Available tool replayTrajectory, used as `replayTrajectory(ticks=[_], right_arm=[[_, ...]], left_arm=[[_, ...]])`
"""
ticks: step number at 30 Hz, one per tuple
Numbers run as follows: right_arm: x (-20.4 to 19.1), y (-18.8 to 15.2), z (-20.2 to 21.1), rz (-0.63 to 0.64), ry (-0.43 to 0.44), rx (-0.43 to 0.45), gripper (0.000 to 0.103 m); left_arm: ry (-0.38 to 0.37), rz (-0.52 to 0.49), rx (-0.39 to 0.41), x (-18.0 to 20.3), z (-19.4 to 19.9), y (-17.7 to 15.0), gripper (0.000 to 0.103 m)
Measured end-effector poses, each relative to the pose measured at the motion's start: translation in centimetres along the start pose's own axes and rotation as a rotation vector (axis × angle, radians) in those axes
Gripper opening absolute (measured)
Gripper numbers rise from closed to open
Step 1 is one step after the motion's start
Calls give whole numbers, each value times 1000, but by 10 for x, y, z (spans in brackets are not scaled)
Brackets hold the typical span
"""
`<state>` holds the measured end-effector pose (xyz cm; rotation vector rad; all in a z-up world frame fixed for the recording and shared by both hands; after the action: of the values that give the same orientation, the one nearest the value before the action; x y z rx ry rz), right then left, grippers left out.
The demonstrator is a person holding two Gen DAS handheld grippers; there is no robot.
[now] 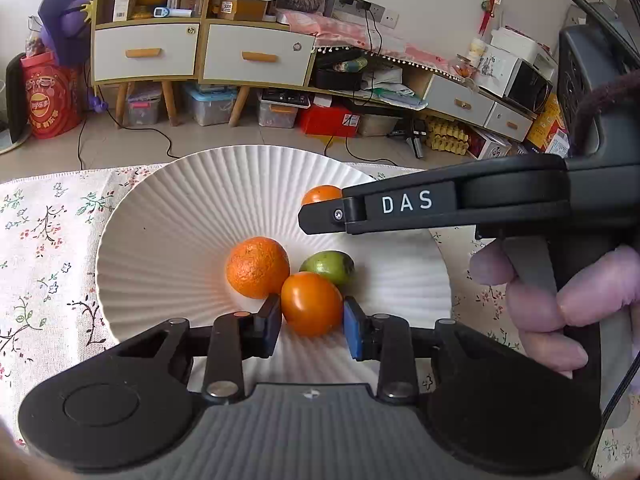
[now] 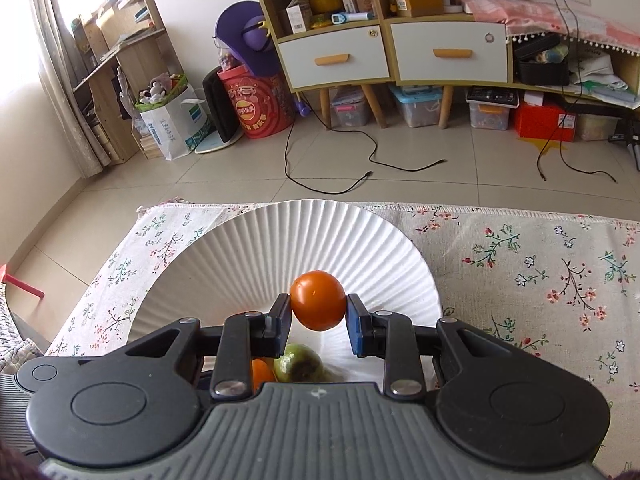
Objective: Organize fruits
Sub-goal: 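Carry both orange tomatoes into the white bowl and open both grippers, then move both open grippers back over the remaining fruits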
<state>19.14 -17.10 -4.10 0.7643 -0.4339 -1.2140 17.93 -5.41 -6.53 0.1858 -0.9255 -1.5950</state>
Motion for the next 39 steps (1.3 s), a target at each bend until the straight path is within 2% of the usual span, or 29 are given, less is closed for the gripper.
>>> replayTrajectory(ticks=[12,15,20,28,32,36,39], right_arm=[[-7,0,-4,27,33,-13,29],[-8,1,1,27,33,-3,30],[-10,4,19,28,10,14,44],[-19,14,63,41,-46,97,78],[-23,12,77,44,-74,117,88],[-29,6,90,60,-100,137,100],[-35,1,99,76,-115,143,102]], left_arm=[[14,-9,10,-2,0,2,25],[12,-18,13,-1,3,3,28],[19,-28,18,1,16,1,42],[54,-48,52,6,50,2,67],[74,-58,80,4,72,0,81],[95,-63,89,0,89,-5,89],[114,-61,94,-5,97,-9,94]])
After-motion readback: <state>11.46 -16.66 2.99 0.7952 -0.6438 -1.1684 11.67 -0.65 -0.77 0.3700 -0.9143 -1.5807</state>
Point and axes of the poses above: each gripper's, at about its wrist camera, not at the fingertips, and z roughly against the way its jaws point, x to its right, y to its top, the point moved 4 cm from there along -z, roughly the way its jaws point, and after that the axes turned 13 degrees about z, right-handed, at the moved point
